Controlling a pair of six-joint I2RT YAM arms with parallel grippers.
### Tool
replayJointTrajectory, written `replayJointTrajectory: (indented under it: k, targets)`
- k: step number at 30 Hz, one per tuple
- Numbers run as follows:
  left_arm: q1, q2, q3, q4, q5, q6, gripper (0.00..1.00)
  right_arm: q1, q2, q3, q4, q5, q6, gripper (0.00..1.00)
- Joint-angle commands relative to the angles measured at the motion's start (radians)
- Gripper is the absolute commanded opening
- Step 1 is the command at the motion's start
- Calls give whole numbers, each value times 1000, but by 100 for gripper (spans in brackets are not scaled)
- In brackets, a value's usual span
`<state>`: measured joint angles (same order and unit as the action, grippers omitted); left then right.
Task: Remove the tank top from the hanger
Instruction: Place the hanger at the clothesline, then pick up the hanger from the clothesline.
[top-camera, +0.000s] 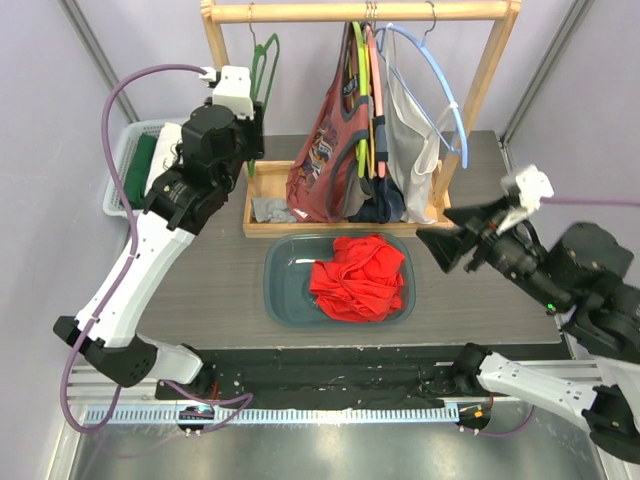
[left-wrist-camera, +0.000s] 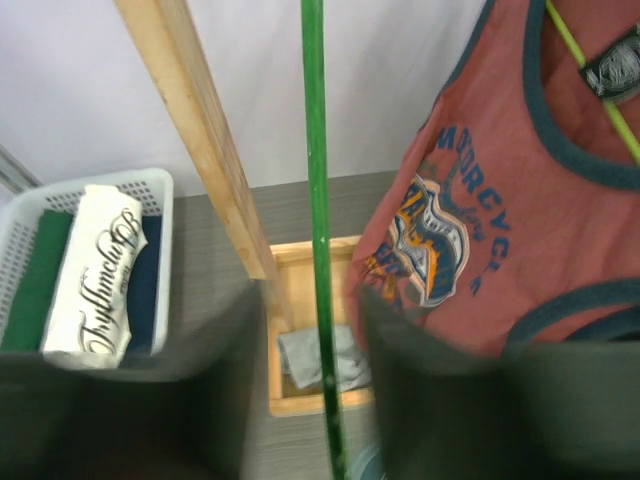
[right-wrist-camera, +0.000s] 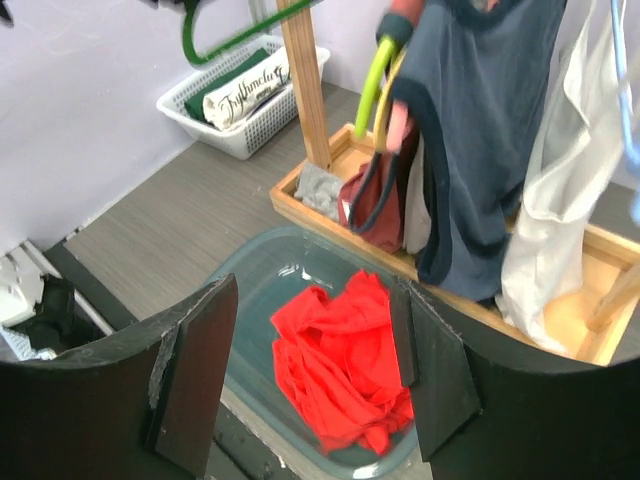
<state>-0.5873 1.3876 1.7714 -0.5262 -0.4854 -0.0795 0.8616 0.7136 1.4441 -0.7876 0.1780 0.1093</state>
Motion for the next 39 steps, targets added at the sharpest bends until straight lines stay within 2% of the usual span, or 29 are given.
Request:
replayJointTrajectory:
  k: [1, 2, 3, 7, 10, 15, 21, 27, 33, 39]
  targets:
    - [-2, -55, -7, 2, 50, 20, 66, -4, 200, 157, 151, 32, 7, 70]
    - [-2, -70, -7, 3, 63, 38, 73, -3, 234, 182, 168, 31, 9, 71]
    - [-2, -84, -19, 8, 68, 50, 84, -3, 303, 226, 186, 40, 13, 72]
    - [-2, -148, -62, 40, 88, 145, 100, -3, 458, 318, 278, 103, 24, 74]
    - [-2, -212, -104, 67, 91, 233, 100, -3, 556, 372, 307, 161, 21, 77]
    - [-2, -283, -93, 69, 122, 302, 100, -6, 593, 381, 346, 182, 38, 79]
    - [-2, -288, -70, 71, 125, 304, 100, -26, 610, 386, 344, 198, 85, 79]
    - [-2, -302, -66, 71, 137, 291, 100, -61, 557, 320, 343, 155, 134, 79]
    - [-2, -305, -53, 69, 139, 284, 100, -240, 523, 254, 356, -96, 269, 79]
    - [-2, -295, -40, 72, 139, 287, 100, -260, 497, 236, 444, -273, 316, 79]
